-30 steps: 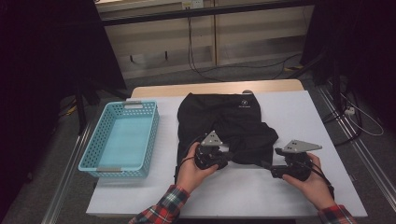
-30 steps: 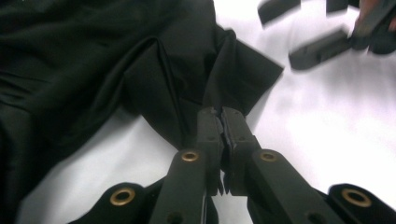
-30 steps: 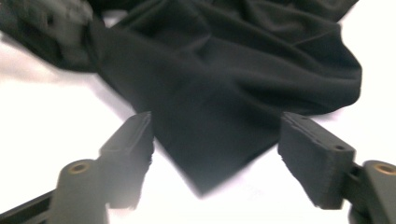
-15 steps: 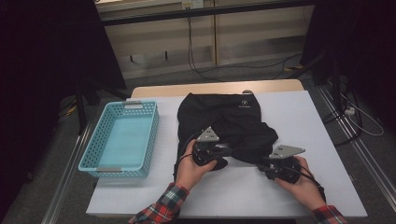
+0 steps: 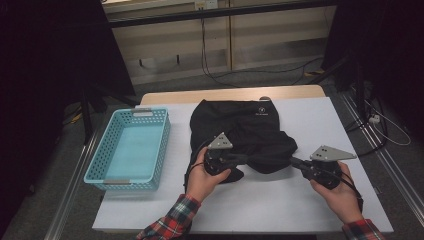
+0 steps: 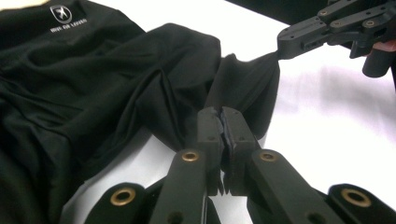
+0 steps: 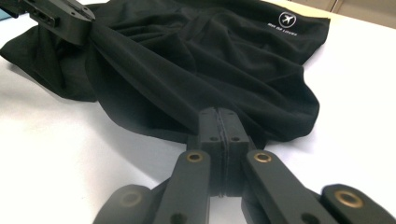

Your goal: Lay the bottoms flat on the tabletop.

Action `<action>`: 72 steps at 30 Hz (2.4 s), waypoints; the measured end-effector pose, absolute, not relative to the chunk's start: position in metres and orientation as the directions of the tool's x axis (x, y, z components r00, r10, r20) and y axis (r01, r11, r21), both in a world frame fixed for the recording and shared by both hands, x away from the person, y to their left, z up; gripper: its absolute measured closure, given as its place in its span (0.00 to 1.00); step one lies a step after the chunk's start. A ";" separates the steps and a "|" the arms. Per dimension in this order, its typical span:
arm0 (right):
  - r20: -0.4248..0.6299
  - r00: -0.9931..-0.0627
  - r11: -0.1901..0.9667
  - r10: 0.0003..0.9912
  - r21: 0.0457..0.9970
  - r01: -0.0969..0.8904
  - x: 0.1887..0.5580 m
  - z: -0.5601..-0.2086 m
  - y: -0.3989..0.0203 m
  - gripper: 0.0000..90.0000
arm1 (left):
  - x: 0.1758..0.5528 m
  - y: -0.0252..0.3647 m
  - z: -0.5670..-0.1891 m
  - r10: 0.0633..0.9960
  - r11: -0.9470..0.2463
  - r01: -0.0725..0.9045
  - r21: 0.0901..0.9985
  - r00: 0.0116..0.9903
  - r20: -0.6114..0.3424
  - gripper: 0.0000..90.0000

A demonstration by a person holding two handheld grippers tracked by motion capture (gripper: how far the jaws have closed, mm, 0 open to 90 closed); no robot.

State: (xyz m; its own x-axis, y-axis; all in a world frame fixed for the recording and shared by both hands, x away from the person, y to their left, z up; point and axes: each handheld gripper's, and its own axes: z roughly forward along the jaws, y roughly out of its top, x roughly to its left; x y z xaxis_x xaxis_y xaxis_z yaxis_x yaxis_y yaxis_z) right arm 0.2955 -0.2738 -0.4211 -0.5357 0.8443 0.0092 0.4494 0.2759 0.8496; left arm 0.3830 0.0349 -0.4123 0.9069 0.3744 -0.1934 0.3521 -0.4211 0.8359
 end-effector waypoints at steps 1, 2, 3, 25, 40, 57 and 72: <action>0.008 -0.533 0.276 0.846 0.849 0.450 0.295 -0.421 -0.274 1.00 | 0.383 0.036 -0.412 0.378 -0.419 0.355 0.836 0.905 -0.195 0.97; 0.006 -0.530 0.277 0.848 0.847 0.453 0.295 -0.423 -0.274 0.99 | 0.384 0.037 -0.413 0.384 -0.425 0.359 0.831 0.903 -0.193 0.97; 0.004 -0.524 0.281 0.851 0.841 0.463 0.296 -0.424 -0.275 0.97 | 0.385 0.038 -0.414 0.390 -0.426 0.364 0.828 0.900 -0.195 0.97; 0.008 -0.629 0.424 0.777 0.732 0.533 0.306 -0.456 -0.241 0.66 | 0.390 0.042 -0.425 0.415 -0.437 0.395 0.808 0.886 -0.208 0.97; 0.037 -0.634 0.409 0.773 0.735 0.541 0.299 -0.441 -0.270 1.00 | 0.383 0.035 -0.439 0.392 -0.514 0.392 0.763 0.898 -0.198 0.96; 0.070 -0.671 0.391 0.738 0.767 0.509 0.294 -0.446 -0.261 0.62 | 0.386 0.036 -0.442 0.427 -0.462 0.417 0.783 0.878 -0.215 0.44; 0.017 -0.741 0.495 0.672 0.733 0.466 0.311 -0.457 -0.218 0.71 | 0.392 0.062 -0.435 0.493 -0.418 0.449 0.790 0.842 -0.218 0.32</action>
State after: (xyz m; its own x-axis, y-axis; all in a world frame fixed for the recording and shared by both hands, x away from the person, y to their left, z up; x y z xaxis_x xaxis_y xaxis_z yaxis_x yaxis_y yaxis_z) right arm 0.3111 -0.2175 -0.4568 -0.7406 0.6718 0.0173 0.4660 0.4948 0.7335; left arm 0.3917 0.0619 -0.4352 0.8422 0.4933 -0.2177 0.4491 -0.4183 0.7895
